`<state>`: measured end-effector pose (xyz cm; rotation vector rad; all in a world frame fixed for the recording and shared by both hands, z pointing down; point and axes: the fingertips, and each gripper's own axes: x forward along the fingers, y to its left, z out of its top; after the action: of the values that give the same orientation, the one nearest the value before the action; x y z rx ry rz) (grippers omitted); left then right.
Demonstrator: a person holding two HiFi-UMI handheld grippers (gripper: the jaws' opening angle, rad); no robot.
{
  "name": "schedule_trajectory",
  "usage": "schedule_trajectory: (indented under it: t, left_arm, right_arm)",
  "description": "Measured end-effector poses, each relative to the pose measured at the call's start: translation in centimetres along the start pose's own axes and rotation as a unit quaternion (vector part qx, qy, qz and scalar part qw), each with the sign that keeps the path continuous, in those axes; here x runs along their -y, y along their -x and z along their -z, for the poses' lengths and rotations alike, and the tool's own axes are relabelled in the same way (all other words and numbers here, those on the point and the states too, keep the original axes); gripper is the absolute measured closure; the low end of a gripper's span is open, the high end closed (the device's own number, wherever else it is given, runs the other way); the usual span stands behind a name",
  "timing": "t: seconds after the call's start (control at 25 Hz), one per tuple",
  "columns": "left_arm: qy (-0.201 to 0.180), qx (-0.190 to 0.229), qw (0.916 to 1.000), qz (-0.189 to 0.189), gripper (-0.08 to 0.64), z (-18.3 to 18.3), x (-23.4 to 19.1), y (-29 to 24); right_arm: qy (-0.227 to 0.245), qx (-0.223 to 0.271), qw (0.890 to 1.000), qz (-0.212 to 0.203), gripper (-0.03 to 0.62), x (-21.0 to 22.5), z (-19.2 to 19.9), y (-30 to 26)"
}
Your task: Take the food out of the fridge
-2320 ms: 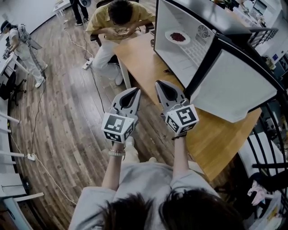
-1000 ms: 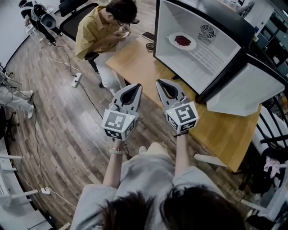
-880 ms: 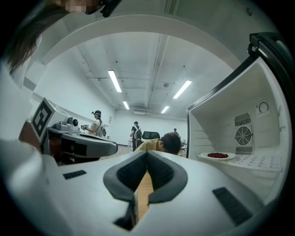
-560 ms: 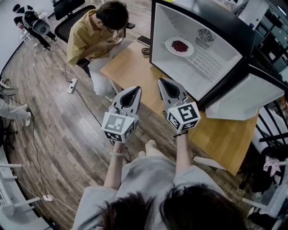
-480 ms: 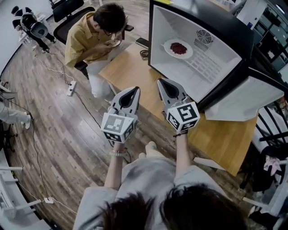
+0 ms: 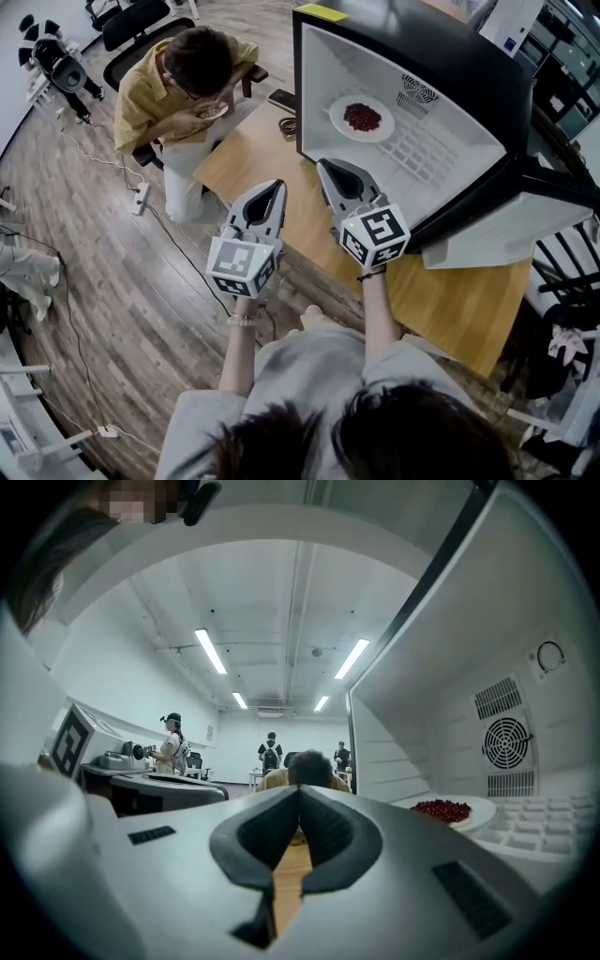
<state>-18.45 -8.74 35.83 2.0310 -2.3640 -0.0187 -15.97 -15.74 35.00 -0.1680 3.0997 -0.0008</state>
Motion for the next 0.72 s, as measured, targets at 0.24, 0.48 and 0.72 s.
schedule_trajectory:
  t: [0.24,0.48,0.72]
  left_arm:
    - [0.005,0.001,1.0,0.003,0.552,0.3,-1.3,-1.5]
    - [0.009,-0.007,0.9986,0.052,0.552,0.8,-1.8,-4.4]
    - [0.002,-0.016,0.9934,0.114,0.552,0.6,-3.5,-7.8]
  right_arm:
    - [-0.015,-0.001,1.0,0.0,0.583,0.6,0.7,-1.4]
    - [-0.029,-0.001,0.999,0.042,0.583,2.9,1.2,-1.7]
    - [-0.03,0.005,0.995,0.091,0.583,4.7,0.9,-3.9]
